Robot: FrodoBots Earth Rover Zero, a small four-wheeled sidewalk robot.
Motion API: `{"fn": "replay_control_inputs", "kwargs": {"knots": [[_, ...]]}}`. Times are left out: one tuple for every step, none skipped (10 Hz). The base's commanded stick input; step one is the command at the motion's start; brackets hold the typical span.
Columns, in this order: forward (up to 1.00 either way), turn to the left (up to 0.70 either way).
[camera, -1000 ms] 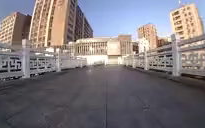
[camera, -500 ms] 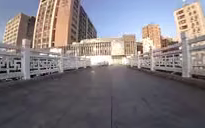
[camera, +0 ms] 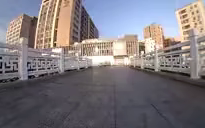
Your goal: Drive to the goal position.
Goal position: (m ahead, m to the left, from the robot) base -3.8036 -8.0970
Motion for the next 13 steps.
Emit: {"fn": "replay_control_inputs", "kwargs": {"knots": [[0.45,0.00],[0.45,0.00],[0.45,0.00],[0.45,0.00],[0.45,0.00],[0.45,0.00],[0.45,0.00],[0.45,0.00],[0.45,0.00],[0.45,0.00],[0.45,0.00],[0.45,0.00],[0.45,0.00]]}}
